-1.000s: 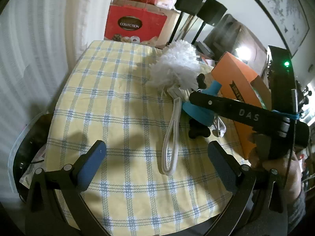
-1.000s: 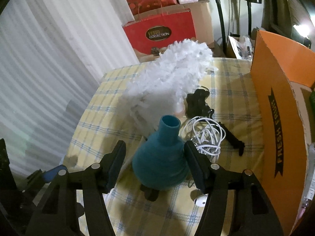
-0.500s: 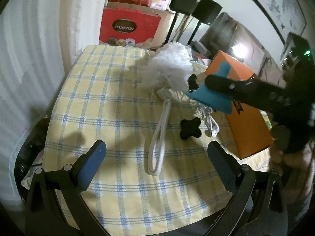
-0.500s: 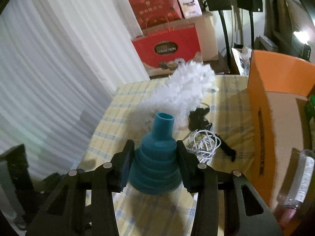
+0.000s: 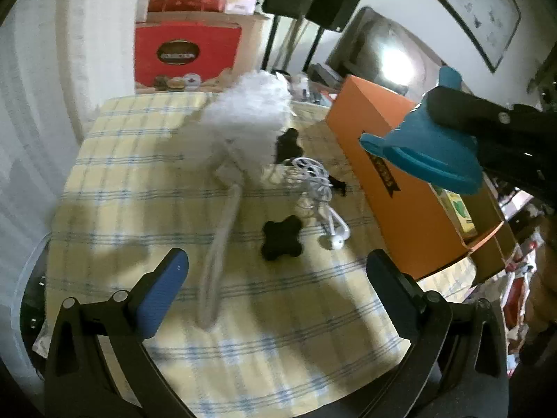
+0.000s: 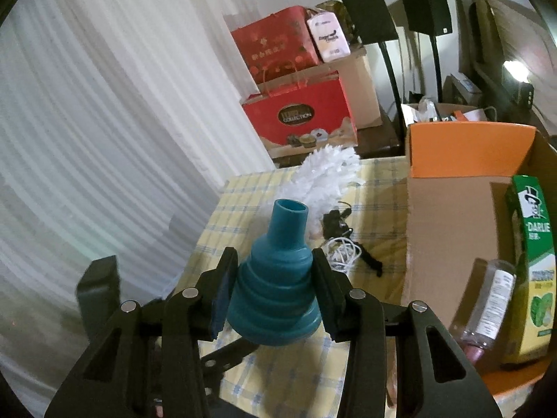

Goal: Organize objects
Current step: 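Carry the held blue funnel over the orange box with the right gripper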

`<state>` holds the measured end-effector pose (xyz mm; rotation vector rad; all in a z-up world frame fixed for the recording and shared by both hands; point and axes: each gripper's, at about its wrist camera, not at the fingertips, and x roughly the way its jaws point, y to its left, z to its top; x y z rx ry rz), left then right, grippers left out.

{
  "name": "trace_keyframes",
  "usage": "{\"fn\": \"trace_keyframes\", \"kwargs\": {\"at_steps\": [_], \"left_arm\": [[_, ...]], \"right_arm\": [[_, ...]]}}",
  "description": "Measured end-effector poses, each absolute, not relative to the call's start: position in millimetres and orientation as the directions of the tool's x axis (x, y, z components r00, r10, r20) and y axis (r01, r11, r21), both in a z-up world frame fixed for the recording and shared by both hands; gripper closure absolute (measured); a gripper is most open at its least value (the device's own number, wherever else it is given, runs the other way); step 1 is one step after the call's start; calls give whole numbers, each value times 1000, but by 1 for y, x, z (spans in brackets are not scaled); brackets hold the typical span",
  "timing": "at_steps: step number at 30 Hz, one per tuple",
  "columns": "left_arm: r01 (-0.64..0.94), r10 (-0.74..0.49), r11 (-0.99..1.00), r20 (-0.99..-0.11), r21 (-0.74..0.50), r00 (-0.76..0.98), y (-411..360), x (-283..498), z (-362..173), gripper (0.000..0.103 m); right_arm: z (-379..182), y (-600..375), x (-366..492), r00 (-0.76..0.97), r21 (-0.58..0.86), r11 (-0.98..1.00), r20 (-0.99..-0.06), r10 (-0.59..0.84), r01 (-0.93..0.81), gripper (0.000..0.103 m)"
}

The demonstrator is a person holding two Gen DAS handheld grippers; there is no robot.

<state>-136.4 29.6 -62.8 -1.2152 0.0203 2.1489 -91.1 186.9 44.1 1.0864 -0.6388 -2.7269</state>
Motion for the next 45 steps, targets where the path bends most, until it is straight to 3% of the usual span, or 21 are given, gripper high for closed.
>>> {"fn": "trace_keyframes", "kwargs": {"at_steps": [15, 18, 21, 23, 32, 35, 45], "left_arm": [[-611, 515, -753, -797, -244, -316, 109, -159, -65, 4], [-612, 488, -757, -821, -228, -298, 123, -166, -72, 13], [-615, 455, -764, -839, -194, -299, 137, -174, -78, 14], [-616, 434, -768, -849, -173, -302, 143, -177, -83, 21], [-613, 379, -779, -877, -131, -295, 157, -180, -101, 72], [-602, 392, -784, -873, -152, -290, 153, -180, -100, 78], [-620, 505, -747, -810, -239, -297, 137, -157, -58, 83]], "right_arm": [[64, 220, -55, -767, 445, -895, -587, -258, -39, 59], [67, 229, -49, -774, 446, -894, -582, -250, -47, 59], [68, 238, -42, -780, 449, -892, -578, -241, -57, 59], [68, 244, -39, -782, 450, -891, -578, -235, -64, 59], [65, 265, -27, -787, 455, -885, -578, -213, -95, 59], [63, 269, -25, -788, 461, -882, -578, -212, -101, 59], [64, 282, -18, -798, 463, -878, -571, -191, -121, 59]]}}
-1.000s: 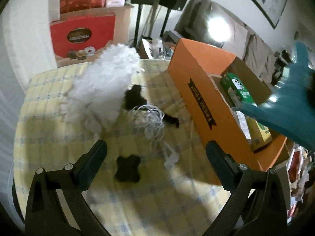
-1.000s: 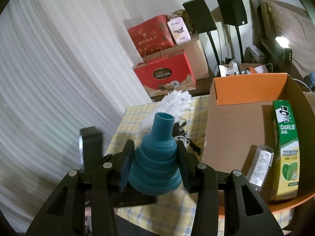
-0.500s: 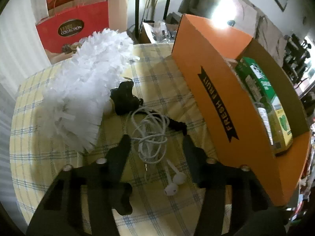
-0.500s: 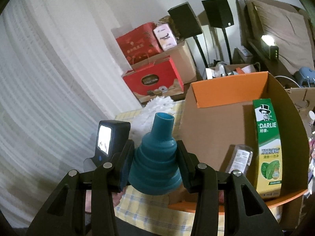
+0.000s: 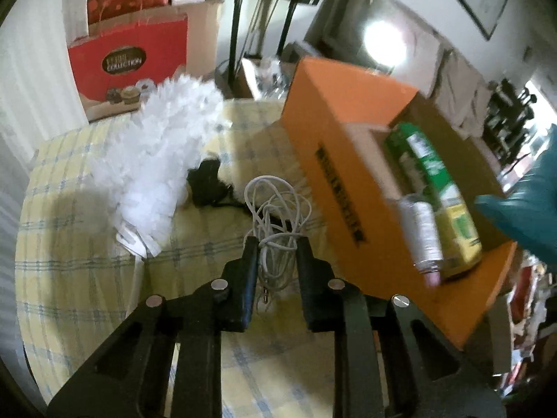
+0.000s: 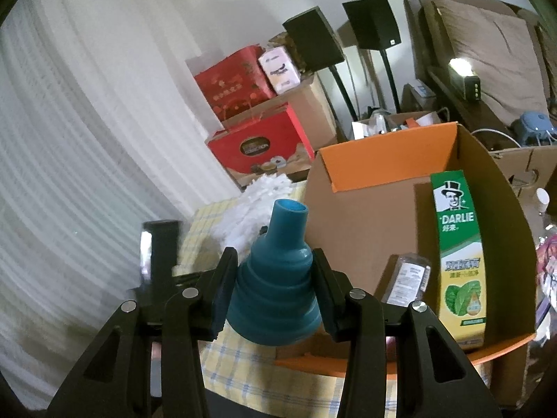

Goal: Organize objects
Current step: 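Carry the held blue funnel over the orange box with the right gripper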

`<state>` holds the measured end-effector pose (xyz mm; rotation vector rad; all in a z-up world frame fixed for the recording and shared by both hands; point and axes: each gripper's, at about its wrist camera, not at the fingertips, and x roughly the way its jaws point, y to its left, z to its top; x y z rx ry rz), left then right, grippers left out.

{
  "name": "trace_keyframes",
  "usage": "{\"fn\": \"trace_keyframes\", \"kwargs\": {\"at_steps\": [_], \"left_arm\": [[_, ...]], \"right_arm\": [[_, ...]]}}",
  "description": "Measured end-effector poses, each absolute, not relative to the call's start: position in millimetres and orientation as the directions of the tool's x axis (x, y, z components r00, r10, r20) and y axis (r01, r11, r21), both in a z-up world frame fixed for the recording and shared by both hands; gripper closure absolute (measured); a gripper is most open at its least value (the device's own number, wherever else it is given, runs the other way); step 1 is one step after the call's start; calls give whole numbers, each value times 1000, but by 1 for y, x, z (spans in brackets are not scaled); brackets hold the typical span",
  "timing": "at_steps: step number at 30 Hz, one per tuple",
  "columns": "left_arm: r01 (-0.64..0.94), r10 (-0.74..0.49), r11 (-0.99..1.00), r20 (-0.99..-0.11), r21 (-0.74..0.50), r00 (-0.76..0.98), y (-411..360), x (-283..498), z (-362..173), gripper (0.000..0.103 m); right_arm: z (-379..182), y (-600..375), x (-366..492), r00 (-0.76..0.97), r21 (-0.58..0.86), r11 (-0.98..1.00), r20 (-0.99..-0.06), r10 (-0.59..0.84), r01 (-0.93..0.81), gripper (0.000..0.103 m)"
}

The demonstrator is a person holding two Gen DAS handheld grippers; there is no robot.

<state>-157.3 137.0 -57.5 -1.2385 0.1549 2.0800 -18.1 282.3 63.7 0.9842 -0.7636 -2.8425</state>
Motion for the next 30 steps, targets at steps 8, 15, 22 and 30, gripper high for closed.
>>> {"fn": "trace_keyframes", "kwargs": {"at_steps": [8, 15, 22, 30], "left_arm": [[-665, 618, -690, -710, -285, -337, 133, -137, 14, 83], [-732, 694, -610, -649, -303, -311, 162, -115, 57, 83], [-745, 677, -601, -680, -288, -283, 204, -110, 47, 83], [-732, 609, -633, -746, -253, -268, 238, -119, 14, 83]], "right_arm": [[63, 302, -6, -806, 431, -886, -578, -126, -171, 59], [53, 326, 0, -799, 416, -878, -597, -69, -235, 59], [43, 353, -18, -770, 385, -876, -637, -25, -290, 59], [23, 378, -60, -719, 350, -874, -695, -2, -336, 59]]}}
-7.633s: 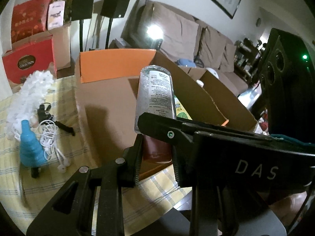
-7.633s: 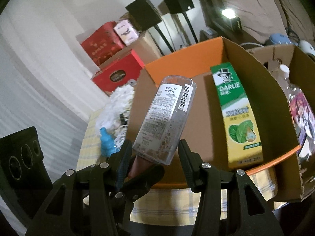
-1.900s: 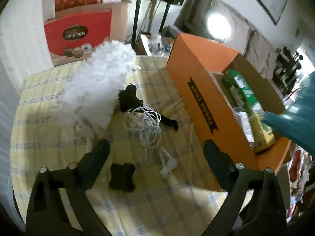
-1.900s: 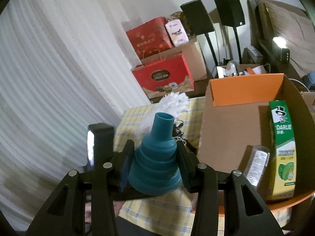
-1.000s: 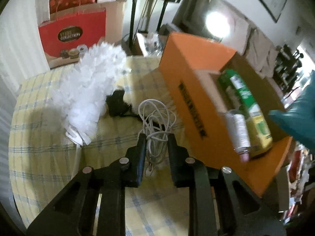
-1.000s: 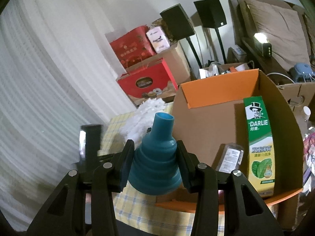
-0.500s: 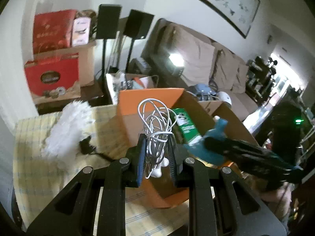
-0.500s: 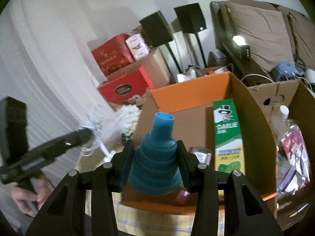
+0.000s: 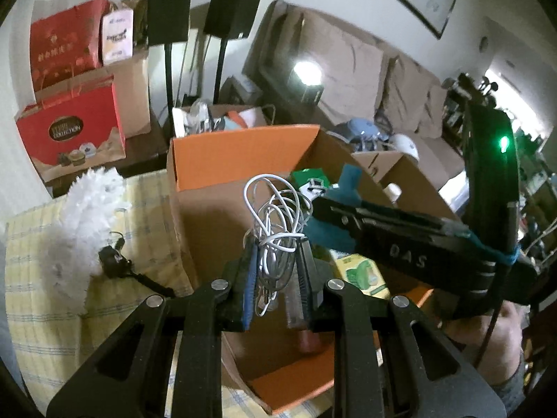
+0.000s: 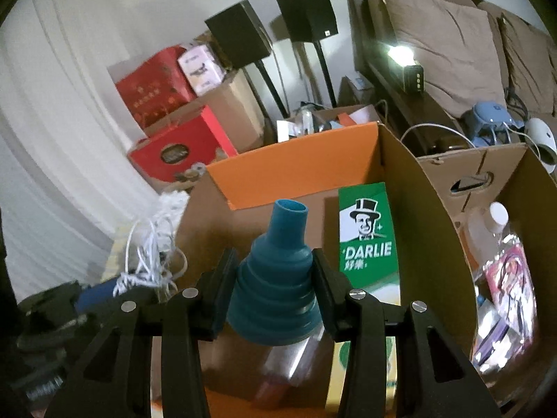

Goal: Organize objects
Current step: 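Carry the held blue funnel over the orange box with the right gripper, then lower the funnel into the orange box and open the right gripper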

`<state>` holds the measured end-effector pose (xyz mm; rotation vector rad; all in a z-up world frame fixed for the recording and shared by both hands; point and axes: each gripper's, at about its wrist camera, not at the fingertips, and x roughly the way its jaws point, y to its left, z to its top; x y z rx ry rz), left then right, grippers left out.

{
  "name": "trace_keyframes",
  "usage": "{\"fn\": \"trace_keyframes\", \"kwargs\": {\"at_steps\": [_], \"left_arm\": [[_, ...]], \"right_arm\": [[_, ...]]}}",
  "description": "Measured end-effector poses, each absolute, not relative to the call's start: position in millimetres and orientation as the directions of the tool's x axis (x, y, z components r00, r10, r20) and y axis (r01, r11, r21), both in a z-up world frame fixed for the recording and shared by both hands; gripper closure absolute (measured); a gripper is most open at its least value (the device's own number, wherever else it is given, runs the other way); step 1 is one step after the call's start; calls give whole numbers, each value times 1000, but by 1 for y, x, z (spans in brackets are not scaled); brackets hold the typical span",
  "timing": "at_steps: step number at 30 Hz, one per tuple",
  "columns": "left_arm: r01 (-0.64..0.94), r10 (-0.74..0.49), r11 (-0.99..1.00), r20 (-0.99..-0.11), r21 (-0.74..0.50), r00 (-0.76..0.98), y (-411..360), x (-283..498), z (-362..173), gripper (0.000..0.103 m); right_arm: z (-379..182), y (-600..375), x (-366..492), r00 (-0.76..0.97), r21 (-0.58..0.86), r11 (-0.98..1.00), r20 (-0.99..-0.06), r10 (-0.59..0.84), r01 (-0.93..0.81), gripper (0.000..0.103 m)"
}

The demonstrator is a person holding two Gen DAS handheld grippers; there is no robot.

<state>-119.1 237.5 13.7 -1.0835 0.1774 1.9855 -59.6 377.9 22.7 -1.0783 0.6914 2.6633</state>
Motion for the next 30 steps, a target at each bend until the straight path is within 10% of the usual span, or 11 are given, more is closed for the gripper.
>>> {"fn": "trace_keyframes", "kwargs": {"at_steps": [18, 22, 30], "left_arm": [[-735, 487, -650, -848, -191, -211, 261, -131, -43, 77], [-727, 498, -657, -839, -199, -220, 256, -132, -38, 53], [-715, 509, -669, -825, -202, -244, 241, -132, -23, 40]], "right_arm": [[-22, 380, -129, -517, 188, -906, -855, 39, -379, 56], [-15, 380, -124, -525, 153, -907, -847, 84, -392, 42], [-1, 383, -108, -567, 217, -890, -822, 54, -401, 37]]}}
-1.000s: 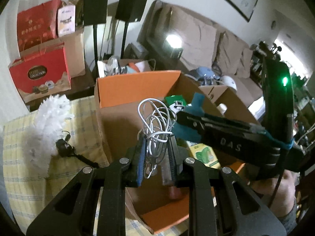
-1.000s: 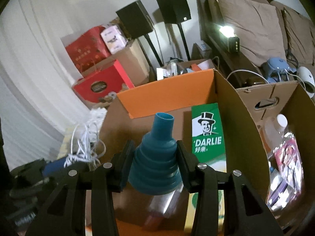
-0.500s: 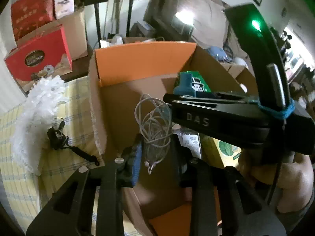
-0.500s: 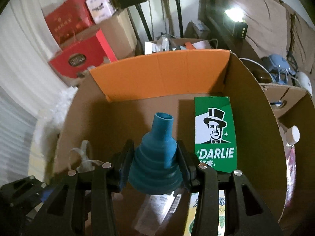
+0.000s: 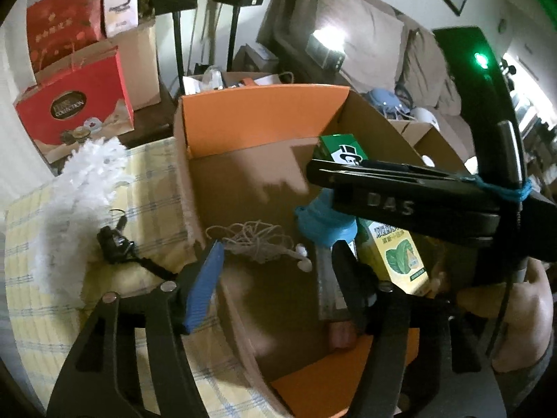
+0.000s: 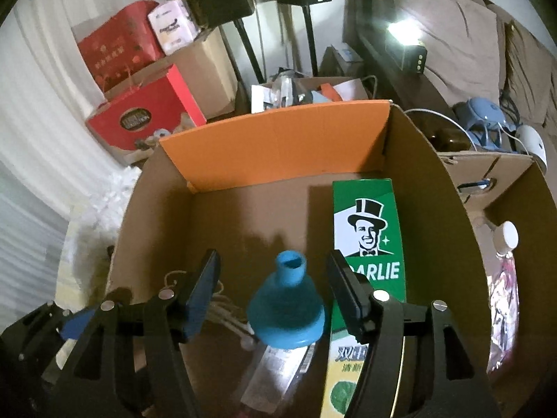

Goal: Organize objects
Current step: 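Lower the funnel into the orange box and open the right gripper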

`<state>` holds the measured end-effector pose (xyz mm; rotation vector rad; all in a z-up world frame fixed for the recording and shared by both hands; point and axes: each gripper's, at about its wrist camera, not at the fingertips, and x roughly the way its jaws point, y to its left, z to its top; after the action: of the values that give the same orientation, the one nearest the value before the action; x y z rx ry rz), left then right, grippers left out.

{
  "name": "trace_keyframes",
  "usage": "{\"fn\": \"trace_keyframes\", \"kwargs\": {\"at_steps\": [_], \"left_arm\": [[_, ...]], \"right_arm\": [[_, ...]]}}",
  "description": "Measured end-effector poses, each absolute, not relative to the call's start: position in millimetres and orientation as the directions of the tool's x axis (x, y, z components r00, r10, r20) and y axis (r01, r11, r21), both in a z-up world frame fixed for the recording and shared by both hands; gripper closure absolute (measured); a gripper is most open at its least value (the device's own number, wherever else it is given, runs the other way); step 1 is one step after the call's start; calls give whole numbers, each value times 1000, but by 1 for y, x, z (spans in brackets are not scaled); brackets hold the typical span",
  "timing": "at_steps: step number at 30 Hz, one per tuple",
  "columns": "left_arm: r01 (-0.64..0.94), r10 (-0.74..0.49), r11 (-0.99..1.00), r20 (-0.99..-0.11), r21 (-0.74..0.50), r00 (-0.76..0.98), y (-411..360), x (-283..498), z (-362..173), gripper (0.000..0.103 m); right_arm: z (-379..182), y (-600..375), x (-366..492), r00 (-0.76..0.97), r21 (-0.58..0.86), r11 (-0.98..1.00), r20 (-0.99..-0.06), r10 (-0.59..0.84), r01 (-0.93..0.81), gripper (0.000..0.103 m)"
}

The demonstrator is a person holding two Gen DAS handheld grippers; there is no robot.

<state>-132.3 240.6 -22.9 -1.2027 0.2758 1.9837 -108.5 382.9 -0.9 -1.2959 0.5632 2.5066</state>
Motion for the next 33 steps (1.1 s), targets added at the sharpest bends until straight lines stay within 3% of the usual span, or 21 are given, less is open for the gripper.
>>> {"fn": "trace_keyframes", "kwargs": {"at_steps": [2, 4, 16, 26, 31, 33], "left_arm": [[-712, 518, -670, -820, -211, -244, 235, -133, -18, 37], [-700, 522, -681, -813, -217, -256, 227, -133, -13, 25], [-662, 535, -718, -778, -214, -329, 166, -130, 15, 8], [-599, 513, -771, -767, -216, -384, 102, -134, 19, 0], [-562, 498, -798, -766, -219, -408, 75, -139, 19, 0], [-548, 494, -807, -762, -221, -418, 65, -140, 20, 0]], "right_arm": [[4, 381, -104, -575, 226, -887, -816, 52, -402, 36], [8, 381, -98, -586, 240, -885, -809, 45, -399, 36], [48, 342, -65, -667, 283, -903, -745, 5, -323, 20], [64, 295, -56, -701, 297, -925, -711, -50, -236, 19], [63, 268, -57, -701, 259, -945, -712, -45, -202, 12], [63, 257, -58, -702, 250, -951, -711, -51, -184, 4]]}}
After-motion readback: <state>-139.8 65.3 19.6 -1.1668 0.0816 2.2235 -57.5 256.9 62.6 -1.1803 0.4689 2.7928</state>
